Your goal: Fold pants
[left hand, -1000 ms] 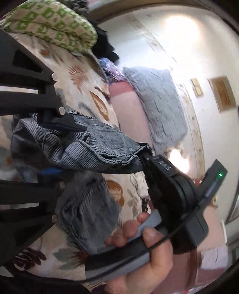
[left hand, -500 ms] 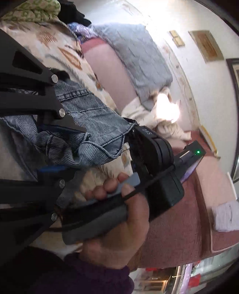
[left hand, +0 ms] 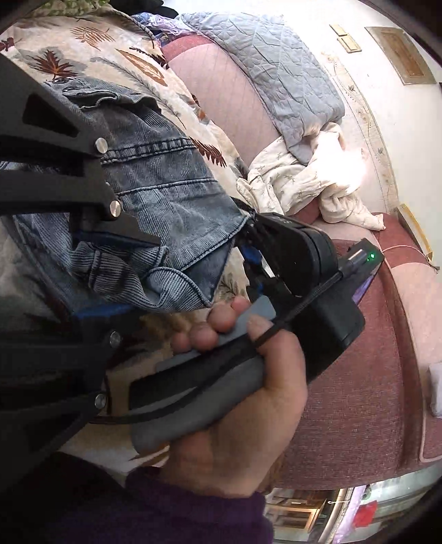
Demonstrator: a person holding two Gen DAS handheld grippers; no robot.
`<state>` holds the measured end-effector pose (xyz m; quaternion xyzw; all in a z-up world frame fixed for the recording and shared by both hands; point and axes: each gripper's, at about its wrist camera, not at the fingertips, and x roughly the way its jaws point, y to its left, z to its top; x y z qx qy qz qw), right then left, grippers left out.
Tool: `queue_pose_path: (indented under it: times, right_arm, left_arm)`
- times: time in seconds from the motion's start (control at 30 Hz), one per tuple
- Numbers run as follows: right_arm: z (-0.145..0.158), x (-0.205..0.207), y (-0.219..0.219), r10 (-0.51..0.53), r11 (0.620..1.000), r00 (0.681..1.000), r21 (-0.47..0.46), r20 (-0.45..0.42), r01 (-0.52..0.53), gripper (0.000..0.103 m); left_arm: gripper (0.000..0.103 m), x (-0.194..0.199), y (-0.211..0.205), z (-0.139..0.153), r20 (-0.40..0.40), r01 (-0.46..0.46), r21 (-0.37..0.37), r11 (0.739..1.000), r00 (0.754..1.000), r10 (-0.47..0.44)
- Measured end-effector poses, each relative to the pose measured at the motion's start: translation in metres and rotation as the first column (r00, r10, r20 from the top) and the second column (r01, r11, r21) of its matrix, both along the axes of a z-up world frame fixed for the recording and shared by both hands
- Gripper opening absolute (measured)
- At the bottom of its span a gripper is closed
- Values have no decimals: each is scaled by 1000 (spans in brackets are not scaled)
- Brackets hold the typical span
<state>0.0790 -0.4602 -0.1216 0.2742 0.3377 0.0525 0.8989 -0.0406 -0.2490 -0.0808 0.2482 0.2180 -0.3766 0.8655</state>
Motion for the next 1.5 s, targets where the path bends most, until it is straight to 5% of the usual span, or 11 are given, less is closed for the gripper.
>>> queue_pose_path:
  times: [0.1,0.2,0.4,0.5,0.6,0.77,0.97,1.17,1.3,1.5]
  right_arm:
    - [0,-2,-2,-20,999,1000,-35,-18,20,25]
    - [5,-10,-3,-52,996,999,-75,-16,50,47]
    - [27,-36,-5,-123,983,990,-133,69,131,48]
    - [41,-52,-6,-171,973,977,-136,130,188,48]
    - [54,-66,4,-175,969,966,-142,192,204,48]
    - [62,-68,69,-3,975,974,-217,228,54,48]
    - [43,-39,123,123,956,980,-283,159,-74,48]
    - [14,-15,115,114,958,993,-268,38,-99,49]
    - [2,-8,107,95,962,995,-253,-38,-102,49]
    - [-11,-16,118,101,916,989,-377,-109,-135,50]
  left_arm:
    - [35,-6,3,4,-10,4,-10,1000,1000,-4]
    - [41,-12,7,11,-7,25,-20,1000,1000,-25]
    - [58,-52,36,40,40,57,-85,995,998,-54]
    - [59,-55,59,54,53,24,-121,992,998,-18]
    - [61,-39,86,62,82,-72,-121,990,993,82]
    - [61,14,131,69,70,-270,-141,953,957,281]
    - [62,80,132,59,-15,-384,-103,917,923,385]
    - [66,134,113,25,-190,-460,-4,888,872,451]
    - [67,135,102,2,-213,-471,57,881,856,471]
    - [74,137,105,-16,-267,-494,70,867,828,493]
